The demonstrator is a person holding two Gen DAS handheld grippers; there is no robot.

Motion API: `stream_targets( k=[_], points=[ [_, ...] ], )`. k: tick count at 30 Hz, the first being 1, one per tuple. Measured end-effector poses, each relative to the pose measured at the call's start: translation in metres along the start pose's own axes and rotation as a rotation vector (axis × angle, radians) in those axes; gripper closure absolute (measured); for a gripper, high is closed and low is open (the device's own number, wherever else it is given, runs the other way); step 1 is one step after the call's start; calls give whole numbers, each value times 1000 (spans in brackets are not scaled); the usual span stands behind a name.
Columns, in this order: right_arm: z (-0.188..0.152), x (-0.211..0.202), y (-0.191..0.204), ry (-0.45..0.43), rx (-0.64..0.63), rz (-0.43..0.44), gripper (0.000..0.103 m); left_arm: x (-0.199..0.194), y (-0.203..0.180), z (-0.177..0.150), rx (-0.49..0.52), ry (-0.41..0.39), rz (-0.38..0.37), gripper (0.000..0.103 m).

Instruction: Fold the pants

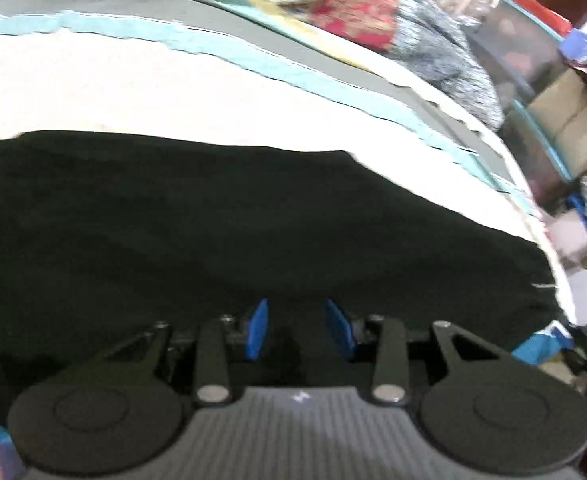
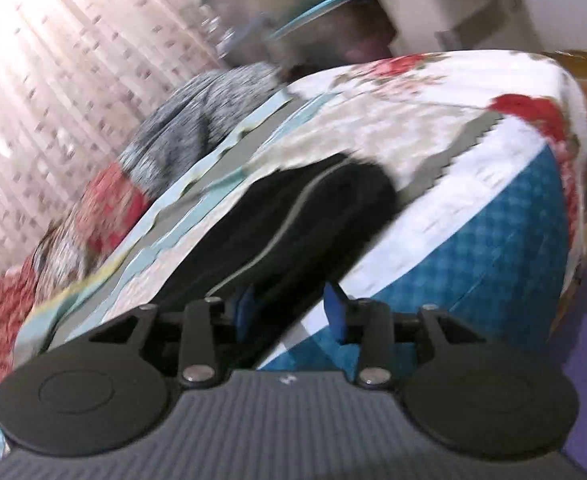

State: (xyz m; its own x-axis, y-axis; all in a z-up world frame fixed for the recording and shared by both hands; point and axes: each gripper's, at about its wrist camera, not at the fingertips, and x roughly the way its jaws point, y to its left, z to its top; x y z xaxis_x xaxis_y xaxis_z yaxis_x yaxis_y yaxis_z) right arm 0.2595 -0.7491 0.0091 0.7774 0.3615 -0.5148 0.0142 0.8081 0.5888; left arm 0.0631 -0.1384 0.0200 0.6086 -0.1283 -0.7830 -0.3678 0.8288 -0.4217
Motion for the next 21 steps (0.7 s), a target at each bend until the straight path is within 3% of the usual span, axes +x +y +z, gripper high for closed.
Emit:
stream_targets(
  k=[4, 7, 12, 16, 21],
  points=[
    [11, 24, -23, -5, 96, 48, 60, 31, -28, 2, 58, 68, -6, 65],
    [15, 43, -10, -6, 97, 102, 60, 50, -38, -5, 71, 129, -3, 65],
    [25, 74, -6, 15, 107, 162, 59, 55, -41, -13, 67, 143, 0, 61],
    [26, 73, -3, 13, 106, 151, 59, 55, -36, -11, 34, 135, -2, 61],
    [12, 42, -21, -55, 216, 121, 57, 56, -29, -11, 18, 133, -13, 61]
  ],
)
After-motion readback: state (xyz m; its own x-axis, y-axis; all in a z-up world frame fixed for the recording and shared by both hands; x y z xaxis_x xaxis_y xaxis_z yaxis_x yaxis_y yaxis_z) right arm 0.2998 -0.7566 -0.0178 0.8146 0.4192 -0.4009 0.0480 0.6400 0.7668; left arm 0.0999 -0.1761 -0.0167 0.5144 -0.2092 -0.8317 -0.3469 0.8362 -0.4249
